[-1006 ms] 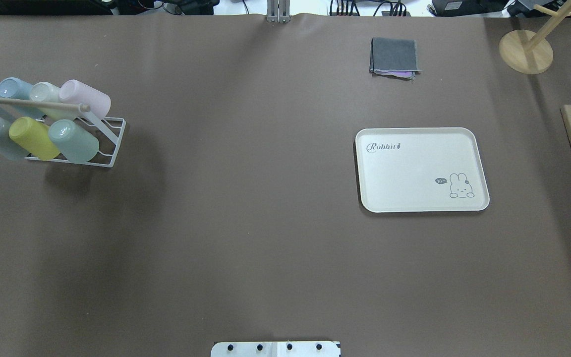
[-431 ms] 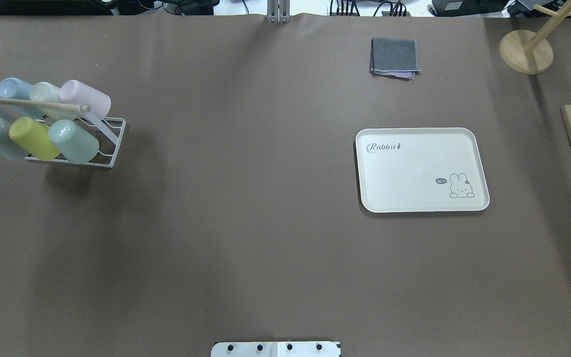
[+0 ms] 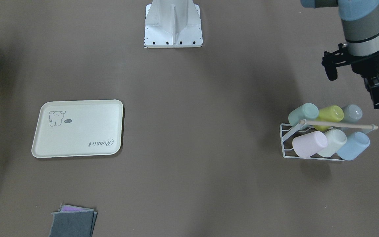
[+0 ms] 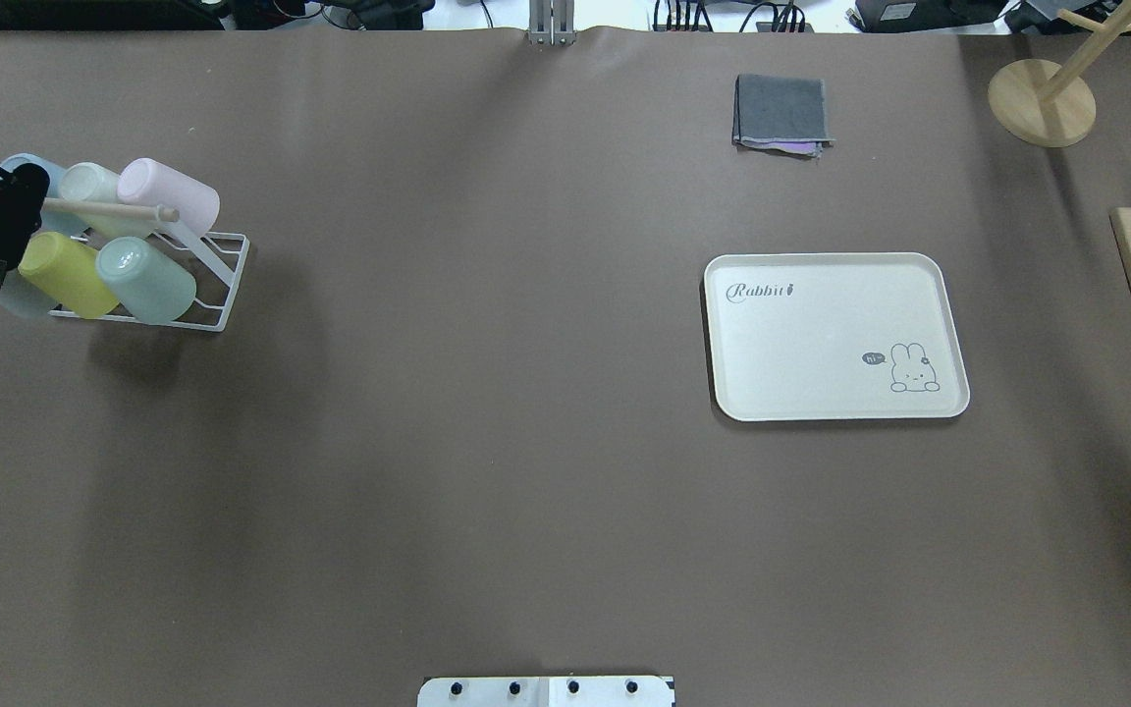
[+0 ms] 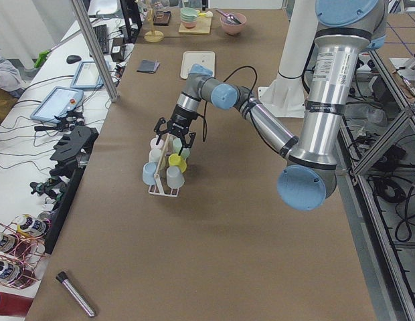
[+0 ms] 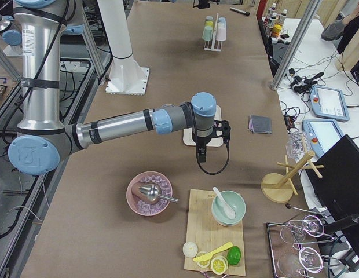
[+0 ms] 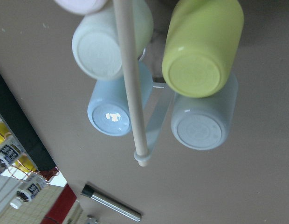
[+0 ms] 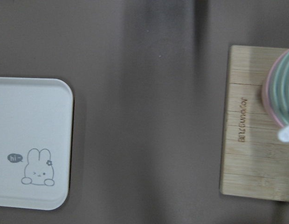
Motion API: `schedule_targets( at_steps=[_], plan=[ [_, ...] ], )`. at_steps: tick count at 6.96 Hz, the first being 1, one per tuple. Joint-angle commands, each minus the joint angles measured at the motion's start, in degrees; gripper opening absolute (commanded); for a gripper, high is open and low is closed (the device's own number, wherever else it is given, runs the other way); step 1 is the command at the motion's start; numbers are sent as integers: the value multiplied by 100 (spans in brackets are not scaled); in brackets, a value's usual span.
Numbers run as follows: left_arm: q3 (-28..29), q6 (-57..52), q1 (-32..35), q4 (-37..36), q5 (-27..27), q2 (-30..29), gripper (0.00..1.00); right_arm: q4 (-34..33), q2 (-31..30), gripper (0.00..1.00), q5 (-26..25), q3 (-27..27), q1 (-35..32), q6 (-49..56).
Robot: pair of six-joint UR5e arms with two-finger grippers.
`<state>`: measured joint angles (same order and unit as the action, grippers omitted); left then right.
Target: Pick up and place green cup on tray
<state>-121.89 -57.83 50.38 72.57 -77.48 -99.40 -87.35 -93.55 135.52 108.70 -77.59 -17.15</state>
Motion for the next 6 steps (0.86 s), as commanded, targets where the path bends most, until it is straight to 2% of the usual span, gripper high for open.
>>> schedule_targets(
  at_steps=[1, 2, 3, 5, 6],
  plan=[
    [-186, -141, -964, -767, 1221, -193, 98, 847, 38, 100, -341, -312, 855, -724],
    [-203, -202, -1613, -1275, 1783, -359, 98, 1451, 204, 100, -334, -889, 1103, -1146],
    [-160, -141, -1898, -1707, 2206, -517, 98, 1649, 423, 100, -334, -1234, 1410, -1542],
    [487, -114, -2154, -1799, 2744, -894, 98, 1686, 1177, 100, -124, -2077, 1588, -1807],
    [847, -80, -2260, -1868, 2764, -1167, 98, 1686, 1529, 100, -71, -2464, 1623, -1983]
  ],
)
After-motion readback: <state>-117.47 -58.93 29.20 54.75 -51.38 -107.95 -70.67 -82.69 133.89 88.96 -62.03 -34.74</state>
